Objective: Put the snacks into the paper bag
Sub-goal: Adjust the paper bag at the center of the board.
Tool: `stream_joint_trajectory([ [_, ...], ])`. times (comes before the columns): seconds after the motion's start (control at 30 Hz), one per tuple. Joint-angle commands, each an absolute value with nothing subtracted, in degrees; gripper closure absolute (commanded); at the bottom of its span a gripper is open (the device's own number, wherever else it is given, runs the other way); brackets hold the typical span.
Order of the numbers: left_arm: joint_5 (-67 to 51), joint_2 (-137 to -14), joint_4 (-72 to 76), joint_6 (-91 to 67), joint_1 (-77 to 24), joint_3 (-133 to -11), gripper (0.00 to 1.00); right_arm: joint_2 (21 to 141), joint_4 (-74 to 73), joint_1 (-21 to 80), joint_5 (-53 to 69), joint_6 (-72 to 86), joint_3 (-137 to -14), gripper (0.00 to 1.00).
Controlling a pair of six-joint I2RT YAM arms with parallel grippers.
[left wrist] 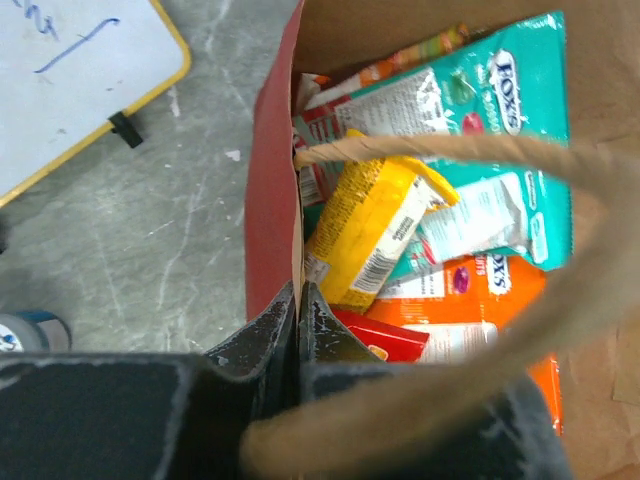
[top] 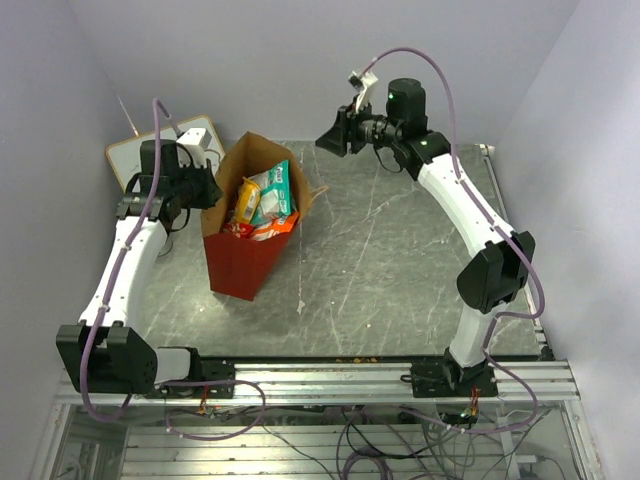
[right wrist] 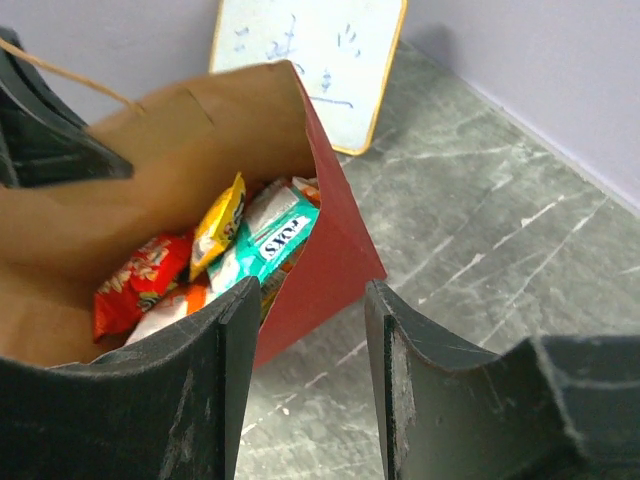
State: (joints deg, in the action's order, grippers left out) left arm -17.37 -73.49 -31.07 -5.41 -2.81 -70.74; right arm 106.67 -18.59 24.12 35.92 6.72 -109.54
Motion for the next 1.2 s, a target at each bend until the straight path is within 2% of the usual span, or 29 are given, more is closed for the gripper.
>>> stream_joint_trajectory([
  [0.0, -10.80, -70.78, -27.00, -3.51, -2.60, -70.73, 0.84, 104.02, -19.92, 24.35, 32.35, 1.42, -106.66, 0.54],
  [0.1, -8.13, -70.69, -27.26, -1.91, -2.38, -70.28, 0.75, 103.34, -20.20, 24.35, 31.51, 0.61, -105.28, 0.54],
  [0.23, -5.60, -70.65, -27.67, -0.20, -2.09, -70.25, 0.69, 102.71, -20.46, 24.35, 31.56, -0.07, -103.36, 0.54],
  [0.47, -2.82, -72.20, -29.79, 1.85, -1.04, -71.48, 0.66, 101.60, -20.21, 24.55, 33.12, -3.67, -98.18, 0.54],
  [0.7, -12.57, -70.77, -29.28, -0.11, -0.88, -72.00, 0.64, 102.37, -15.13, 27.96, 39.75, -2.72, -90.08, 0.59],
  [1.17, -19.13, -71.62, -34.69, -1.92, -0.88, -79.23, 0.33, 113.12, 2.29, 34.52, 50.02, 17.88, -89.74, 0.71],
])
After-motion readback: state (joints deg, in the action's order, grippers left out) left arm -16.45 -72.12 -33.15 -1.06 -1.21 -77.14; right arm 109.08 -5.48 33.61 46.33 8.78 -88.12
